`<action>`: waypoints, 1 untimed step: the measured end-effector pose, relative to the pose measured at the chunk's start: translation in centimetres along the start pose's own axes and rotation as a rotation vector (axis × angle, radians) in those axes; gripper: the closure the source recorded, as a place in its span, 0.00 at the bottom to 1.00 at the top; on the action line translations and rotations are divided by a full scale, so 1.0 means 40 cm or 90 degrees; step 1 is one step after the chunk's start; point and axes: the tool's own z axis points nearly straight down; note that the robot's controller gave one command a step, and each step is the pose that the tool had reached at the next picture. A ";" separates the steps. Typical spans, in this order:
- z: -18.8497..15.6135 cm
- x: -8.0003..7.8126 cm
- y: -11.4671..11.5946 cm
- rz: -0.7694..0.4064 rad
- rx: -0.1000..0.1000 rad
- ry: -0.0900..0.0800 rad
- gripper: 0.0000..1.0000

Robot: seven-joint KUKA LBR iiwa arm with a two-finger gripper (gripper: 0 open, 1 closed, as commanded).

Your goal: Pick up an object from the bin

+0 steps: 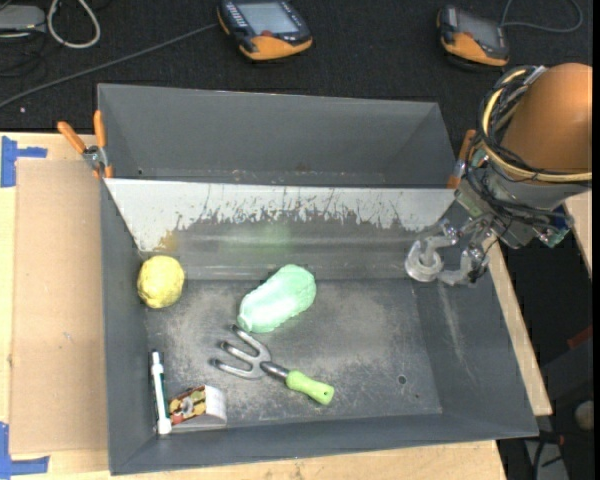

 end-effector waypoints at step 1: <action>-0.017 0.000 0.002 0.001 -0.002 0.001 1.00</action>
Offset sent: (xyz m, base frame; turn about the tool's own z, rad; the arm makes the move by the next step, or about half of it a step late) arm -0.0008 0.0005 0.0079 0.0015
